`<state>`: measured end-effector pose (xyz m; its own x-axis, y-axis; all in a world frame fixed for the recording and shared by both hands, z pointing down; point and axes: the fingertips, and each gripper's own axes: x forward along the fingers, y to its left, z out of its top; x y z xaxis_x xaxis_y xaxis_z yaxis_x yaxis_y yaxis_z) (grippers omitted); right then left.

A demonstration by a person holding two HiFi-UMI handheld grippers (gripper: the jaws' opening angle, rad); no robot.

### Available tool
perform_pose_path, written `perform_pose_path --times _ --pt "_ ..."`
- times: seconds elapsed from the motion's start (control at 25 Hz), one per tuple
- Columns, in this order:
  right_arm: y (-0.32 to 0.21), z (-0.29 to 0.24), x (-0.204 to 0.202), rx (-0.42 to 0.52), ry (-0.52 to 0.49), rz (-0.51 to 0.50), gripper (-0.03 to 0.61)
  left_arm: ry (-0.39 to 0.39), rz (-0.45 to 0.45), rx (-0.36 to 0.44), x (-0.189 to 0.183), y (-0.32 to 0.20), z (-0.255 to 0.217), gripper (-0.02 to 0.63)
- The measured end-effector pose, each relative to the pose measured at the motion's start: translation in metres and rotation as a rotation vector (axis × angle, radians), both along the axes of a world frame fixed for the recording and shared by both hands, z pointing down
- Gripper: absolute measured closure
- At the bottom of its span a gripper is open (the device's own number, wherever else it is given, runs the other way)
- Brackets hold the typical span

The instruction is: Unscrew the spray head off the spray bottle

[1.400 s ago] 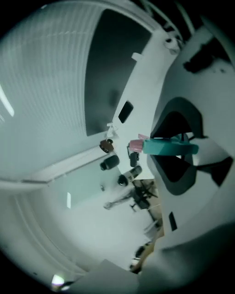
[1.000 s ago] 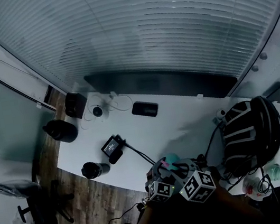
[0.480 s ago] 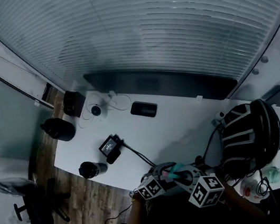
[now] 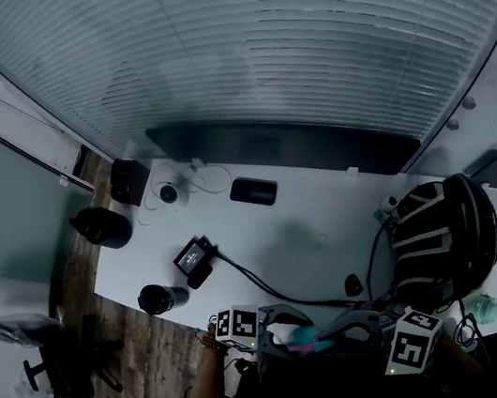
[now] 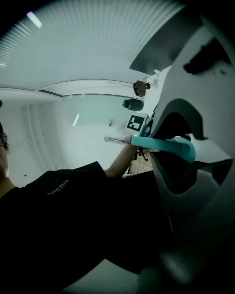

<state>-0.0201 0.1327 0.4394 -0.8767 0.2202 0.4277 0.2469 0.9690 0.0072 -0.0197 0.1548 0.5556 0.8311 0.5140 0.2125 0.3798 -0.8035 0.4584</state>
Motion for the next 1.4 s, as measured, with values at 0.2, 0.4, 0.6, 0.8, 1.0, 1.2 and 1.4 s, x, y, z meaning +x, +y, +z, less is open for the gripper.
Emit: perform_pose_path --times 0.2,0.4,0.6,0.8,1.0,1.2,1.4 --pt "-0.003 -0.066 0.006 -0.139 -0.278 0.012 0.494 0.294 0.100 -0.352 -0.028 0.003 -0.077 0.271" --pt "-0.024 -0.128 0.018 -0.187 -0.524 0.076 0.494 0.478 0.082 -0.408 -0.036 0.002 -0.108 0.273" --pt "-0.083 -0.116 0.035 -0.114 -0.506 0.353 0.494 0.455 -0.463 -0.220 -0.034 -0.070 -0.060 0.273" --pt "-0.121 -0.083 0.055 -0.116 -0.460 0.559 0.494 0.147 -0.962 0.147 -0.051 -0.143 0.024 0.273" --pt "-0.143 -0.071 0.076 -0.163 -0.501 0.705 0.494 -0.066 -1.198 0.320 -0.064 -0.183 0.080 0.273" --pt "-0.154 -0.069 0.089 -0.216 -0.561 0.796 0.494 -0.192 -1.238 0.357 -0.044 -0.213 0.124 0.273" --pt "-0.154 -0.070 0.093 -0.216 -0.573 0.821 0.494 -0.288 -1.183 0.370 -0.021 -0.236 0.155 0.273"
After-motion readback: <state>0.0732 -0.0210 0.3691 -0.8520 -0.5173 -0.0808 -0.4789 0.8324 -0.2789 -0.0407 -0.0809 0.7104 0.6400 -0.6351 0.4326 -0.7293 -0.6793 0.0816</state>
